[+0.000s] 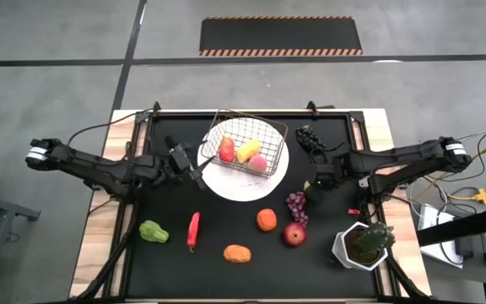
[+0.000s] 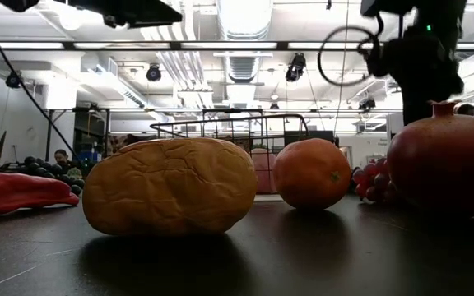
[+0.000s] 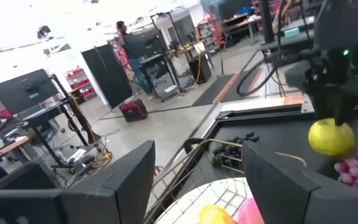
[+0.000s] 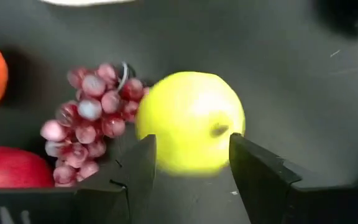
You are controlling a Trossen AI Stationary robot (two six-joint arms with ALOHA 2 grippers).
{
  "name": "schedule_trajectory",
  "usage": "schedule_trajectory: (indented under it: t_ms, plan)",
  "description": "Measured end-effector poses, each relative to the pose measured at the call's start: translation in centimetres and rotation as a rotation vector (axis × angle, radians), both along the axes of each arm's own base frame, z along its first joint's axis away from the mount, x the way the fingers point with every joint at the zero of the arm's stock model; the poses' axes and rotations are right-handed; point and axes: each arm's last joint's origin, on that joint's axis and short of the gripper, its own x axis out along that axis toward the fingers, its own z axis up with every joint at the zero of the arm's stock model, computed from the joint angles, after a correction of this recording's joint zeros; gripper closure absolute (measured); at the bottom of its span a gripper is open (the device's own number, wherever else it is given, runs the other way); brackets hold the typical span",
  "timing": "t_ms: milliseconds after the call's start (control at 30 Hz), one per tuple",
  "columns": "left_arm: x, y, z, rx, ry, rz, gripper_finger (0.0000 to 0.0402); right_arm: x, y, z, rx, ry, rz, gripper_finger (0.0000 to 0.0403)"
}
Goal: Build produce basket
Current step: Put the green apple into the silver basket
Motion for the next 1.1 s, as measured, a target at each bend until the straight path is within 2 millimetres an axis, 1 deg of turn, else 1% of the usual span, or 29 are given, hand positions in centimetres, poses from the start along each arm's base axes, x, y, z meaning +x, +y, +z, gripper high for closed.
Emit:
schedule_trajectory:
  t_ms: [67,167,333,400,467,533,600,700,867,1000,1100]
  plan:
    - [-0.6,0.3,-0.2,0.001,-0.025,0.011,0.0180,0.2,-0.1,1.6,-0.030,-0.022,0.010,0.0217]
    - [-1.1,0.7,-0.1,0.012,-0.062,0.026,0.0180,0.6,-0.2,4.6,-0.090,-0.087,0.035,0.0225]
    - [-1.5,0.9,-0.5,0.033,-0.100,0.043,0.0180,1.9,-0.3,9.1,-0.157,-0.222,0.073,0.0247]
    - [-1.5,1.0,-0.8,0.039,-0.088,0.044,0.0180,2.1,-0.3,10.4,-0.183,-0.262,0.093,0.0258]
    - [-1.5,1.0,-0.9,0.039,-0.085,0.043,0.0180,2.0,-0.4,10.8,-0.213,-0.268,0.083,0.0268]
    - [-1.4,0.9,-0.9,0.040,-0.083,0.043,0.0180,1.6,-0.7,10.6,-0.230,-0.219,0.063,0.0272]
    - [-1.4,0.9,-1.0,0.040,-0.079,0.043,0.0180,0.7,-1.4,10.0,-0.220,-0.117,-0.003,0.0268]
    - [-1.4,0.9,-1.0,0.040,-0.078,0.043,0.0180,-0.5,-2.2,8.4,-0.216,0.033,-0.118,0.0245]
    - [-1.3,0.9,-1.1,0.040,-0.074,0.043,0.0180,-1.4,-3.1,5.2,-0.210,0.167,-0.224,0.0183]
    - [-1.3,0.9,-1.1,0.040,-0.074,0.042,0.0180,-2.1,-3.9,2.8,-0.206,0.268,-0.261,0.0122]
    - [-1.3,0.9,-1.1,0.041,-0.073,0.042,0.0180,-2.5,-4.5,1.4,-0.190,0.297,-0.274,0.0080]
